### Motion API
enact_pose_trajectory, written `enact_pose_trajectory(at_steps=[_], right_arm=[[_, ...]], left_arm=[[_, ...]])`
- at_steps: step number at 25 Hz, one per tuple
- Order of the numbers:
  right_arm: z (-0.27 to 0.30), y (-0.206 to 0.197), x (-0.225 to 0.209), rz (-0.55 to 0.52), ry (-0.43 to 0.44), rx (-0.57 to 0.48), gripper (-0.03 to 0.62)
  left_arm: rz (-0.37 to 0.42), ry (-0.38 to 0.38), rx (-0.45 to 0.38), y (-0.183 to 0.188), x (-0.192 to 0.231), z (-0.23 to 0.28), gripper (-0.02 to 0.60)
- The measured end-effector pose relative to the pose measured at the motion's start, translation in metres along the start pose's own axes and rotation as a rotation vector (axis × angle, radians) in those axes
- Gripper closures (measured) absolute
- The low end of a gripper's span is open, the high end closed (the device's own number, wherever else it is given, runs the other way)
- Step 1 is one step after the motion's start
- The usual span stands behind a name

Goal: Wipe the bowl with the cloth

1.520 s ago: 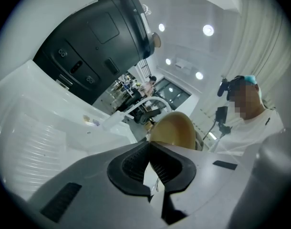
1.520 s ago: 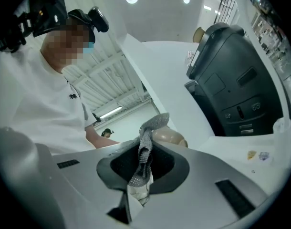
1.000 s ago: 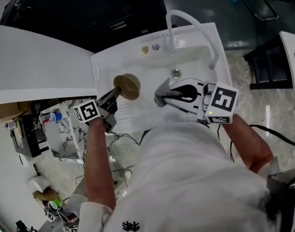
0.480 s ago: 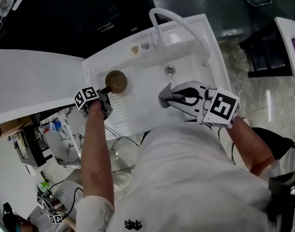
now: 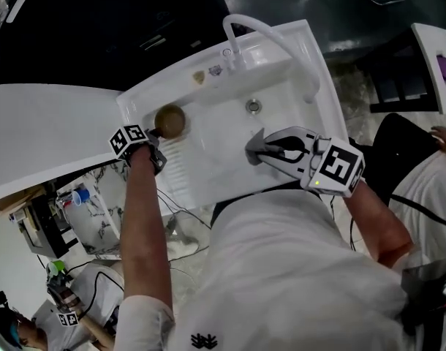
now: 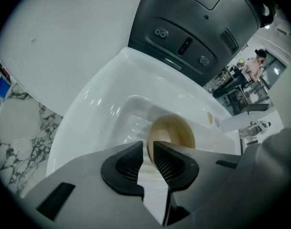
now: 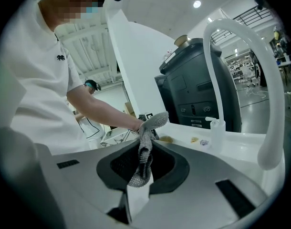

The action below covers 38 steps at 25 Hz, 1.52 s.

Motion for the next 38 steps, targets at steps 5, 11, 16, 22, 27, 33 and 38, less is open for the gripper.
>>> enact_pose_trajectory(at_steps=[5, 11, 16, 22, 27, 33, 38], right_arm=[[0.013, 0.000, 0.005, -0.020, -0.007, -0.005, 0.551], [0.046, -0.006, 0.037, 0.016, -0.055, -0.049, 0.551], [0.064, 0.014, 0.076, -0.046, -0.091, -0.083, 0.551], [0.092, 0.019, 0.119, -0.050, -0.155, -0.094, 0.551], [0.106, 0.001, 0.162, -0.039, -0.182, -0.105, 0.551], [0.117, -0.018, 0.200, -0.040, -0.224, -0.119, 0.551], [0.123, -0.032, 0.222, -0.048, -0.227, -0.111, 0.551]], left_arm=[[0.081, 0.063, -0.074, 0.009, 0.016, -0.011, 0.460], [0.224, 0.004, -0.258, -0.009, 0.007, -0.063, 0.460], [0.275, -0.210, -0.460, -0.041, -0.026, -0.129, 0.500], [0.322, -0.544, -0.575, -0.111, -0.060, -0.208, 0.569], [0.551, -0.572, -0.594, -0.180, -0.071, -0.256, 0.571], [0.747, -0.633, -0.539, -0.242, -0.072, -0.281, 0.571], [0.793, -0.652, -0.529, -0.266, -0.069, -0.286, 0.571]])
Point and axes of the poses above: the fingertips, and each gripper's own axes: z forward along the fingers, x to its left, y out of its top, the point moved 1 cm from there along -z, backward along the fingers, and after that the axes turned 10 degrees about z, right-handed, at the moved point
